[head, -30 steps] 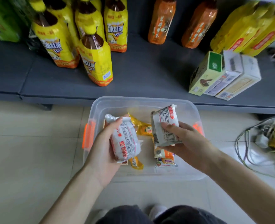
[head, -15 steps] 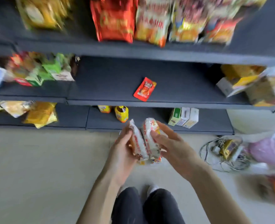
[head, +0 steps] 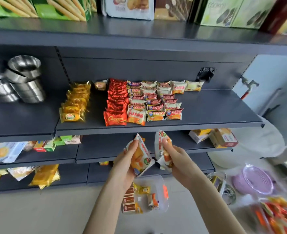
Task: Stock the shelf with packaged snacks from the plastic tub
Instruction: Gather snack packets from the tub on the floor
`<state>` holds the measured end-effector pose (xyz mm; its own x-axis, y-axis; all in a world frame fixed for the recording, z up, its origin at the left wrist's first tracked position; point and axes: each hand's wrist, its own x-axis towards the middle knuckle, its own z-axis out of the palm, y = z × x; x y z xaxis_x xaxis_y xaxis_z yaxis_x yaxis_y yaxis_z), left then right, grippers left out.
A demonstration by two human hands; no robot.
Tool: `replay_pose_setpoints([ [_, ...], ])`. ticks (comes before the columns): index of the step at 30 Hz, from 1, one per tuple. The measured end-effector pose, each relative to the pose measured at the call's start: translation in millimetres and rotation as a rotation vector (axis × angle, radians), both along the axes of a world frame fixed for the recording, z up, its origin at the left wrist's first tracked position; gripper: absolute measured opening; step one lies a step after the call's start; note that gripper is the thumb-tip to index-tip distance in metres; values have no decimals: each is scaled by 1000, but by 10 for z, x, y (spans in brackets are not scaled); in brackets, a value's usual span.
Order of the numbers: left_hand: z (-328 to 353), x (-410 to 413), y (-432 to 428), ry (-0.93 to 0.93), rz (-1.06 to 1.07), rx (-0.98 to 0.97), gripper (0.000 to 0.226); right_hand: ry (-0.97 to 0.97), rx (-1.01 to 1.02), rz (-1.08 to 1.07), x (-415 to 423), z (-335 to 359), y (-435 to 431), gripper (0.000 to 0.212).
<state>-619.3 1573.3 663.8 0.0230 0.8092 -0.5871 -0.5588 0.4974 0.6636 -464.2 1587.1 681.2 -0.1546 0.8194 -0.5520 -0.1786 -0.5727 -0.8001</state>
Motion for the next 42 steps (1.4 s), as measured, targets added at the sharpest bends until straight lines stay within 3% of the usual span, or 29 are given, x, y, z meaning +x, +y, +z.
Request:
replay_pose_setpoints([
  [6, 60, 100, 251, 45, -96, -51, 47, 94, -94, -146, 224, 57, 178, 45],
  [10, 41, 232, 466, -58, -72, -55, 37, 138, -77, -70, 519, 56, 372, 38],
  [14, 11, 451, 739, -15, -50, -64, 16, 157, -37, -42, 841, -78, 725, 24],
  [18, -104, 750, 1186, 52, 2, -74, 33, 122, 1, -37, 1211, -273, 1317, 14],
  [21, -207, 1067, 1594, 108, 11, -35, 30, -65, 76, 3, 1544, -432, 1881, 18],
  [25, -247, 1474, 2224, 326, -11, 14, 30, -539, 284, 68, 2026, -734, 2745, 17],
  [29, -200, 1680, 2778, 560, -32, 24, 39, -691, 349, 137, 2344, -860, 3515, 37],
  [32, -204, 1739, 3033, 641, -62, 40, 38, -791, 455, 221, 2439, -921, 4038, 30],
  [39, -566, 1697, 3102, 711, -35, 34, 43, -1149, 689, 625, 2509, -1313, 4894, 39],
  [42, -633, 1702, 3024, 680, -1, 50, 41, -1250, 781, 707, 2388, -1390, 5093, 40],
])
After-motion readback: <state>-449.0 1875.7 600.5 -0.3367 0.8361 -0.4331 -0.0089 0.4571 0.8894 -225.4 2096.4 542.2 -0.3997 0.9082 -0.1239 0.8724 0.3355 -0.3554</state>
